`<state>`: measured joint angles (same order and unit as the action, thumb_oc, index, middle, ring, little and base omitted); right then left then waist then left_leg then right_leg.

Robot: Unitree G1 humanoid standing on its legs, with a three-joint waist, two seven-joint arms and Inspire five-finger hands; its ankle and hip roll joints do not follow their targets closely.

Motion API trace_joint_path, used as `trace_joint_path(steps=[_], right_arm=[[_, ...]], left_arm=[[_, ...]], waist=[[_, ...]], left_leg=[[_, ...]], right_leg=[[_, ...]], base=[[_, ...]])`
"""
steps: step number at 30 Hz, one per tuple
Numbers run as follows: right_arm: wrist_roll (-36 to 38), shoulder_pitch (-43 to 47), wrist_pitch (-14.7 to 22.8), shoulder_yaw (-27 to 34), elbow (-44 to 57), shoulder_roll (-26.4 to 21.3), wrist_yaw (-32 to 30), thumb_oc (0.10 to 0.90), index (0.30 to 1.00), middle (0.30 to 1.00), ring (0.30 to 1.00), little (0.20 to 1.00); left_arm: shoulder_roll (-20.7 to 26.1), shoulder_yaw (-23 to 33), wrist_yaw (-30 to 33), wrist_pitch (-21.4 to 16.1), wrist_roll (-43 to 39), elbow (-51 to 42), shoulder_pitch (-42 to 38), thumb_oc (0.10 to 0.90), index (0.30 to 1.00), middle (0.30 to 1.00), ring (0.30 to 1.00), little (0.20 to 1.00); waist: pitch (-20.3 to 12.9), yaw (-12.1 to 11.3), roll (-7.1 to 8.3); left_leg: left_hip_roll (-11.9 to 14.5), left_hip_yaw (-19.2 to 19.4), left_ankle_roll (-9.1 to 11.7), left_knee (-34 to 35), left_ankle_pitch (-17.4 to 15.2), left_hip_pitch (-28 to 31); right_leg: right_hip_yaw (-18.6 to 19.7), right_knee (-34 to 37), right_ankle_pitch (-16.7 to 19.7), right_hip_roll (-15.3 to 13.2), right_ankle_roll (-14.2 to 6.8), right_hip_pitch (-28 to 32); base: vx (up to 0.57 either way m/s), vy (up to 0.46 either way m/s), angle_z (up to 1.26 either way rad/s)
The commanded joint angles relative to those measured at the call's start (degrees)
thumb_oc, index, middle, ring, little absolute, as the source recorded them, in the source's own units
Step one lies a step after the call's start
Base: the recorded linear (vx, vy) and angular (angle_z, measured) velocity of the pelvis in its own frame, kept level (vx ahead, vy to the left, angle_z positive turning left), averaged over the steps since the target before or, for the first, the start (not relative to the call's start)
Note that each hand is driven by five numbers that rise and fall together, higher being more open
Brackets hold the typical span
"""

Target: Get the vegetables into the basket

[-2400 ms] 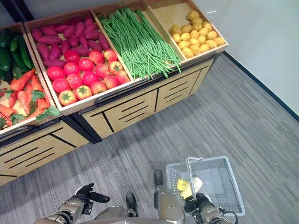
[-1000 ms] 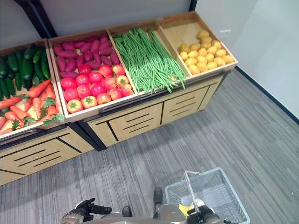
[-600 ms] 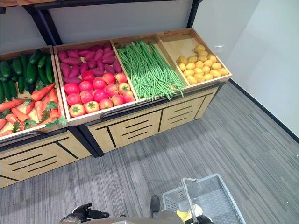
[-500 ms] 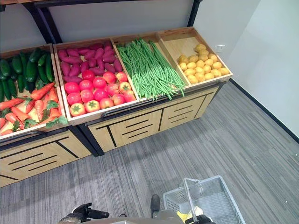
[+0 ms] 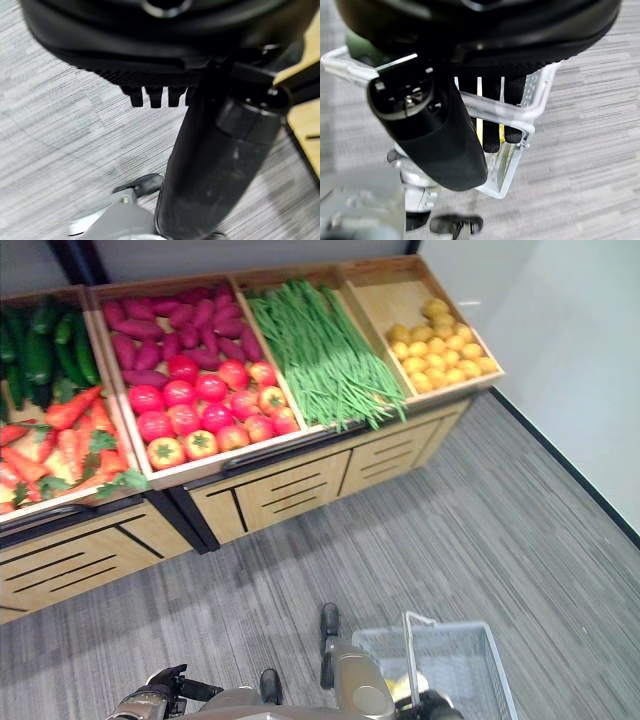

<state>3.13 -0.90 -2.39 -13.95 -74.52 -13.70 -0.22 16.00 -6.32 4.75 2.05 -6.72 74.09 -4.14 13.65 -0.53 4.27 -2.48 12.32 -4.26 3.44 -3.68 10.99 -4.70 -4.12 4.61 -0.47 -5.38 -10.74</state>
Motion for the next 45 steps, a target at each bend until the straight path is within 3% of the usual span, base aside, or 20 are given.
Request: trace_joint_path(steps=[1, 6, 8, 9, 10, 11, 12, 13, 14, 18, 22, 27, 35, 42, 45], right_arm=[[0.1, 2.7, 1.4, -1.0, 0.0, -2.5, -0.3, 0.4, 0.3, 0.3, 0.3, 0.3], [0.8, 2.8, 1.7, -1.2, 0.6, -2.7, -0.6, 0.4, 0.3, 0.3, 0.3, 0.3], [1.0, 2.8, 1.7, -1.3, 0.5, -2.8, -0.6, 0.4, 0.3, 0.3, 0.3, 0.3], [0.7, 2.8, 1.6, -1.5, 0.1, -3.4, -0.4, 0.4, 0.3, 0.3, 0.3, 0.3], [0.6, 2.8, 1.8, -1.5, 0.2, -3.9, -0.5, 0.4, 0.3, 0.3, 0.3, 0.3], [0.7, 3.1, 1.7, -1.6, 0.0, -4.3, -0.7, 0.4, 0.3, 0.3, 0.3, 0.3], [0.7, 3.1, 1.6, -1.4, -0.3, -4.5, -0.8, 0.4, 0.3, 0.3, 0.3, 0.3], [0.7, 2.5, 1.3, -0.5, -0.6, -4.8, -1.0, 0.4, 0.3, 0.3, 0.3, 0.3], [-0.1, 1.7, 0.7, 0.0, -1.4, -5.4, -1.0, 0.4, 0.3, 0.3, 0.3, 0.3], [-0.6, 2.2, 1.4, -0.2, -0.8, -5.0, -1.0, 0.4, 0.3, 0.3, 0.3, 0.3], [-0.8, 3.1, 1.8, -1.3, 0.1, -3.9, -1.4, 0.4, 0.3, 0.3, 0.3, 0.3], [-1.0, 3.2, 2.1, -1.5, -0.2, -3.4, -1.9, 0.4, 0.3, 0.3, 0.3, 0.3], [-1.7, 0.6, 2.8, 0.6, 3.1, -5.1, -1.8, 0.4, 0.3, 0.3, 0.3, 0.3], [-3.6, -3.8, 1.3, 4.5, 3.6, -5.7, 0.3, 0.4, 0.3, 0.3, 0.3, 0.3], [-3.6, -4.6, 0.9, 5.4, 2.5, -5.3, 1.2, 0.4, 0.3, 0.3, 0.3, 0.3]], left_arm=[[-0.6, -1.1, 0.4, -0.4, 0.9, 0.9, 0.4, 0.9, 1.0, 1.0, 1.0, 1.0], [-0.6, -1.3, 0.4, -0.2, 0.9, 1.3, 0.2, 0.9, 1.0, 1.0, 1.0, 1.0], [-0.6, -1.1, 0.3, -0.1, 0.4, 1.3, 0.1, 0.9, 1.0, 1.0, 1.0, 1.0], [-0.9, -0.8, 0.2, -0.3, -0.6, 1.4, 0.0, 0.9, 1.0, 1.0, 1.0, 1.0], [-1.0, -0.8, 0.3, -0.2, -1.8, 1.2, -0.7, 0.9, 1.0, 1.0, 1.0, 1.0], [-1.1, -0.9, 0.4, -0.3, -2.5, 1.2, -1.0, 0.9, 1.0, 1.0, 1.0, 1.0], [-1.3, -0.9, 0.4, -0.3, -3.0, 1.2, -1.1, 0.9, 1.0, 1.0, 1.0, 1.0], [-1.7, -0.2, 0.6, -0.3, -3.7, 1.4, -0.5, 0.9, 1.0, 1.0, 1.0, 1.0], [-1.7, -0.8, 1.3, -0.1, -2.3, 1.5, -0.4, 0.9, 1.0, 1.0, 1.0, 1.0], [-1.3, -0.7, 0.4, -0.5, -2.9, 1.3, -0.5, 0.9, 1.0, 1.0, 1.0, 1.0], [1.7, 0.0, 1.5, -1.2, -3.3, -0.6, -1.8, 0.9, 1.0, 1.0, 1.0, 1.0], [3.7, 1.8, 2.4, -2.2, -6.6, -3.1, -3.1, 0.9, 1.0, 1.0, 1.0, 1.0], [10.0, 6.1, 6.6, -4.6, -11.4, -22.0, -2.6, 0.9, 1.0, 1.0, 1.0, 1.0], [12.3, 14.4, 8.7, -6.4, -14.5, -53.3, 5.1, 0.9, 1.0, 1.0, 1.0, 1.0], [10.9, 16.9, 8.9, -7.1, -14.4, -60.9, 8.1, 0.9, 1.0, 1.0, 1.0, 1.0]], waist=[[-1.4, -0.1, -1.17], [-2.5, 0.3, -0.93], [-2.5, 0.3, -0.64], [-1.7, 0.2, -0.19], [-0.5, -0.1, 0.16], [0.1, 0.0, 0.38], [-0.1, 0.6, 0.66], [-1.3, 1.1, 0.68], [-1.8, 1.1, 0.47], [-2.3, 1.3, 0.17], [-1.7, 0.4, 1.52], [-1.5, -0.3, 1.96], [-2.5, -0.3, 1.34], [-4.4, -0.1, -0.33], [-5.3, -0.2, -1.03]], left_leg=[[0.8, 3.3, 1.4, -1.9, -3.9, -2.6], [2.4, 2.2, 3.3, -0.8, -3.3, -1.7], [3.1, 1.4, 4.1, -4.5, -4.1, -2.9], [4.2, 0.7, 6.4, -16.6, -2.4, -8.2], [5.0, 0.0, 7.8, -23.9, -0.6, -12.1], [5.1, -0.8, 7.7, -24.6, -0.7, -13.6], [5.6, 0.2, 7.0, -21.2, -1.3, -13.6], [5.7, 1.7, 6.2, -10.4, -0.3, -12.6], [6.0, 0.6, 6.0, -7.6, 1.6, -13.6], [5.2, 0.4, 5.2, -5.0, 1.1, -11.9], [3.9, 4.2, 3.5, -2.1, 0.8, -11.1], [3.6, 4.8, 3.0, -1.0, 0.9, -10.9], [3.2, 6.1, 2.8, 0.2, 0.6, -9.0], [2.7, 4.8, 2.9, 1.6, 0.3, -6.0], [2.5, 4.1, 3.0, 1.6, 0.0, -5.4]], right_leg=[[1.9, -0.9, -4.8, -0.6, -1.1, 4.2], [0.4, -0.2, -7.2, 0.4, 0.4, 5.9], [-0.3, -0.3, -8.4, 0.4, 1.3, 6.6], [-1.7, 0.1, -9.0, 0.1, 2.7, 8.5], [-2.8, 0.0, -8.9, -0.3, 3.5, 9.1], [-3.8, 0.1, -9.3, -0.6, 3.6, 9.3], [-4.9, 0.4, -9.5, -1.2, 3.3, 9.7], [-5.9, 1.5, -9.2, -2.3, 2.5, 10.4], [-6.3, 0.9, -9.5, -2.9, 2.5, 10.3], [-4.3, -0.4, -9.8, -2.9, 2.2, 9.1], [-0.5, -0.4, -7.8, -3.6, 0.6, 6.8], [0.5, 0.1, -6.7, -3.6, -0.1, 5.8], [1.9, 2.7, -4.5, -3.4, -1.5, 6.7], [0.2, 4.5, -5.0, -3.9, -2.0, 10.1], [-0.5, 5.5, -5.1, -4.0, -2.0, 11.3]], base=[[0.16, -0.15, 0.25], [0.13, -0.166, 0.18], [0.14, -0.221, 0.29], [0.06, -0.248, 0.36], [0.01, -0.223, 0.73], [-0.03, -0.098, 0.85], [0.05, 0.037, 0.97], [0.13, 0.14, 0.96], [0.12, 0.149, 0.58], [0.11, 0.218, -0.06], [0.09, 0.297, -0.69], [0.04, 0.111, -0.22], [0.03, 0.056, -0.12], [0.05, 0.011, 0.0], [0.03, -0.035, 0.09]])
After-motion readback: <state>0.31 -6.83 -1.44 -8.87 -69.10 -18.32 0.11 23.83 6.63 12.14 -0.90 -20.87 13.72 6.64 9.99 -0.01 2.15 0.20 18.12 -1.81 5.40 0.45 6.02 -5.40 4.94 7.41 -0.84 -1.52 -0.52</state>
